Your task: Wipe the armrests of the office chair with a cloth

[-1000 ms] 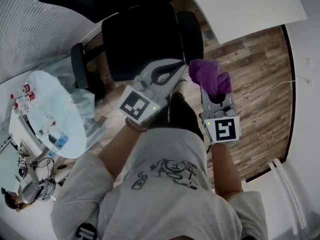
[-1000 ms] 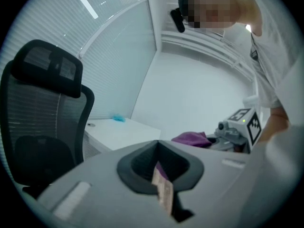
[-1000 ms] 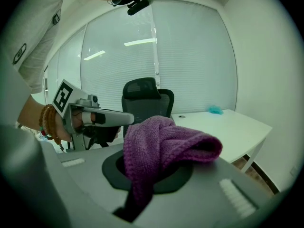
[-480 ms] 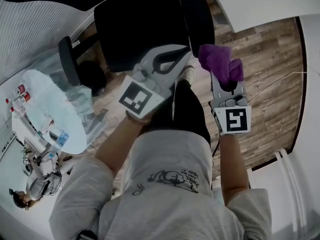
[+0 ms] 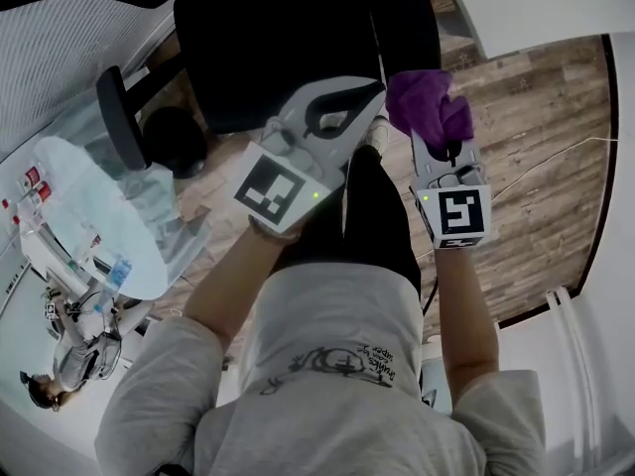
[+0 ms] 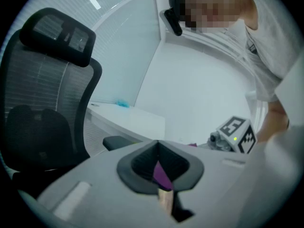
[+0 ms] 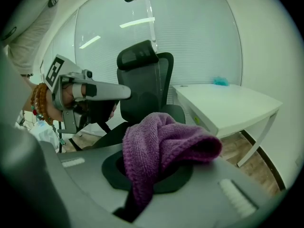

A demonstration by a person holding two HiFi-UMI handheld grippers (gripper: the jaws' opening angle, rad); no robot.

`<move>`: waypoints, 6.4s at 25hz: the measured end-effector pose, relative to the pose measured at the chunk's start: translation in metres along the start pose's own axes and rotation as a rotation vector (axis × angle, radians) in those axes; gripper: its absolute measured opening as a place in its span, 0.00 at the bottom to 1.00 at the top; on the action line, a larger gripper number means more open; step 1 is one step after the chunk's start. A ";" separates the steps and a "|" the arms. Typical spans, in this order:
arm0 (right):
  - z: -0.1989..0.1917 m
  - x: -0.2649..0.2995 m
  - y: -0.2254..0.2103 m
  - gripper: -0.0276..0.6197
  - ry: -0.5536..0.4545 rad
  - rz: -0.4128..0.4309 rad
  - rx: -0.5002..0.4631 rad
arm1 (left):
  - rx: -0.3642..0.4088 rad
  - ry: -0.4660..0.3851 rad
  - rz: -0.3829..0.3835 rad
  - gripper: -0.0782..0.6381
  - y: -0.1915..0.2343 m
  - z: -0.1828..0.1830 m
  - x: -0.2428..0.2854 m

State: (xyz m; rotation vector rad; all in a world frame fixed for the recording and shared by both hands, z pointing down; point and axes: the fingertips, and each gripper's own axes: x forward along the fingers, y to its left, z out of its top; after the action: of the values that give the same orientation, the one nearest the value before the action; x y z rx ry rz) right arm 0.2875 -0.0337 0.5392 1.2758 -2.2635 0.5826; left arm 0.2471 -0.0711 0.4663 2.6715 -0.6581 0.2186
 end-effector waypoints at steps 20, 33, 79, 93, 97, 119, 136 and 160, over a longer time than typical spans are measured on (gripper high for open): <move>0.035 0.055 -0.029 0.09 0.096 -0.012 -0.091 | -0.011 -0.008 0.024 0.11 0.027 -0.005 -0.010; 0.088 0.132 -0.062 0.09 0.119 -0.028 -0.208 | -0.015 -0.007 0.025 0.11 0.036 0.000 -0.017; -0.009 0.006 -0.002 0.09 0.170 0.010 -0.125 | -0.007 0.043 0.016 0.11 0.020 -0.019 -0.011; 0.043 0.082 -0.034 0.09 0.165 0.014 -0.202 | -0.014 0.045 0.032 0.11 0.029 -0.023 -0.021; 0.063 0.111 -0.047 0.09 0.163 0.003 -0.236 | -0.016 0.044 0.033 0.11 0.030 -0.023 -0.022; 0.085 0.137 -0.062 0.09 0.140 -0.068 -0.233 | -0.008 0.037 0.039 0.11 0.031 -0.019 -0.028; -0.015 0.006 0.014 0.09 0.196 -0.054 -0.207 | -0.010 0.036 0.031 0.11 0.024 -0.019 -0.018; 0.061 0.110 -0.046 0.09 0.164 0.002 -0.215 | -0.026 0.027 0.060 0.11 0.031 -0.019 -0.031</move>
State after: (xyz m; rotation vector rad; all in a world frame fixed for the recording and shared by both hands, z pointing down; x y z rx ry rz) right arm 0.2660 -0.1642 0.5615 1.0808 -2.1272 0.4154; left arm 0.2039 -0.0764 0.4860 2.6216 -0.7282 0.2593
